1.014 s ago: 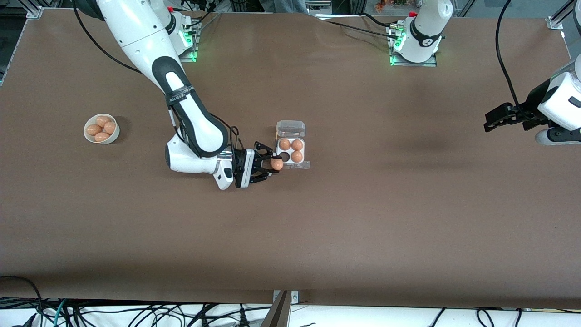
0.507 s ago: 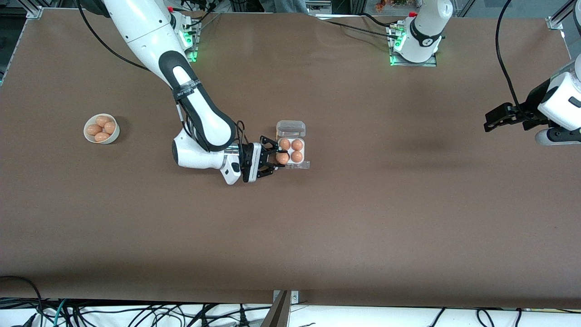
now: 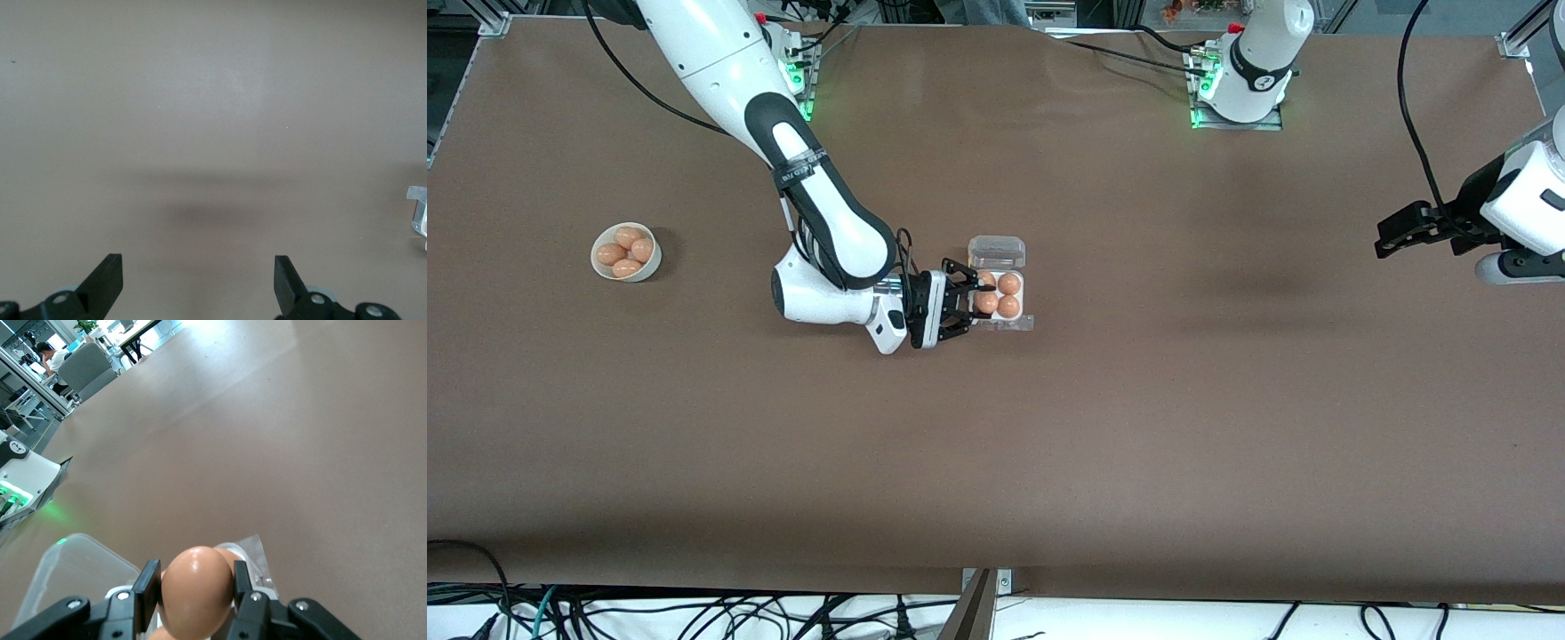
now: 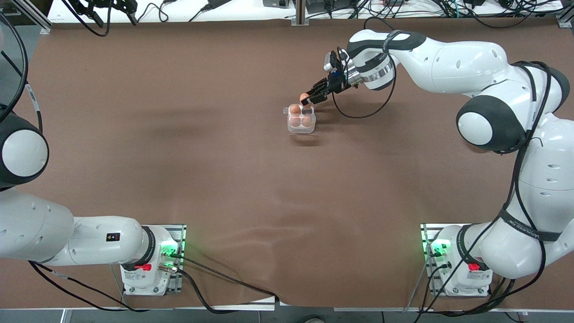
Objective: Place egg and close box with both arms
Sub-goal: 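Lower the egg into the empty carton slot with the right gripper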
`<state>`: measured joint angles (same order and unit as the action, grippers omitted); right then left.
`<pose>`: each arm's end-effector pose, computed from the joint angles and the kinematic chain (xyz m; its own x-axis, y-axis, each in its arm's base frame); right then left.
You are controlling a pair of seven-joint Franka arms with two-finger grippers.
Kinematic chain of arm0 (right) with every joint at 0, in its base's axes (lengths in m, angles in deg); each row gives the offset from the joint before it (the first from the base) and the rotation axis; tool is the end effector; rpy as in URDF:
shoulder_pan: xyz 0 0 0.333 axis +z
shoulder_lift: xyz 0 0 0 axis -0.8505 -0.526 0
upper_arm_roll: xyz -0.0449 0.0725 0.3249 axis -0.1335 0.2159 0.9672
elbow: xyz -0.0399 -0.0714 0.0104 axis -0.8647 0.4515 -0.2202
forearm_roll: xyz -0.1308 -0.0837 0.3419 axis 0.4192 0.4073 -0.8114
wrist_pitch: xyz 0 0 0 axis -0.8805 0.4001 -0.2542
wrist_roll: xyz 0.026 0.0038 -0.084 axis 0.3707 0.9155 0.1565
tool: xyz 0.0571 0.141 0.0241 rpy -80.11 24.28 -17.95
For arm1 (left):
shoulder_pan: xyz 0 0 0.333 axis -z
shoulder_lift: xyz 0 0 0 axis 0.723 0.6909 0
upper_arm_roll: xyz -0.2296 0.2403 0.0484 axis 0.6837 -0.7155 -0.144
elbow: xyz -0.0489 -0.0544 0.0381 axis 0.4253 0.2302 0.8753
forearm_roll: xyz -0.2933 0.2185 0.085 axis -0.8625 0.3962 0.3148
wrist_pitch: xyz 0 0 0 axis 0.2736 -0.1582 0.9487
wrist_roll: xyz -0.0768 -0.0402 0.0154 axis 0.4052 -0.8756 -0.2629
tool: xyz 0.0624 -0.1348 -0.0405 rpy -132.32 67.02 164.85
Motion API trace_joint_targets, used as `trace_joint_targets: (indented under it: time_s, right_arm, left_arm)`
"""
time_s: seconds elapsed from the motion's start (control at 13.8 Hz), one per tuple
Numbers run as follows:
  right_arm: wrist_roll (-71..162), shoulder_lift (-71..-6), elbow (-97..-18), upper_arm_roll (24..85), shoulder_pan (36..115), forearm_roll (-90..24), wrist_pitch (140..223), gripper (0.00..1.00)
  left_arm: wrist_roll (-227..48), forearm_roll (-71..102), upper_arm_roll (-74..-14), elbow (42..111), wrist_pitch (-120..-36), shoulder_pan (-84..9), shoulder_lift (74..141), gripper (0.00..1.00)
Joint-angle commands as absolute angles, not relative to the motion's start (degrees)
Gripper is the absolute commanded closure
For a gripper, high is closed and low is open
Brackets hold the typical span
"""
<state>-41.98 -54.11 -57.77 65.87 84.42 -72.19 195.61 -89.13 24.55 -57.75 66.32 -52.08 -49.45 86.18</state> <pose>0.5502 0.4072 0.1932 0.4823 0.5500 0.6818 0.8615 -0.1564 -0.4831 0.5588 -0.0109 0.5592 0.9950 0.0829 -0.0554 0.0829 -0.9966 -0.0018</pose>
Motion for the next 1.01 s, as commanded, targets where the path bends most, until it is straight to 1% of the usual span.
trace_joint_targets:
  time_s: [0.0,0.36,0.94]
  right_arm:
    - [-44.3,-51.9,-61.1,66.1,84.9,-73.6,195.8,0.72]
    - [-44.3,-52.8,-61.1,66.1,86.0,-73.6,196.2,0.72]
    - [-45.0,-56.1,-57.9,66.0,85.9,-73.3,196.3,0.72]
  left_arm:
    - [-87.8,23.9,-57.7,65.7,-51.4,-49.8,86.5,0.0]
    - [-87.8,23.9,-57.7,65.7,-51.4,-49.8,86.4,0.0]
    - [-87.8,23.9,-57.7,65.7,-51.4,-49.8,86.4,0.0]
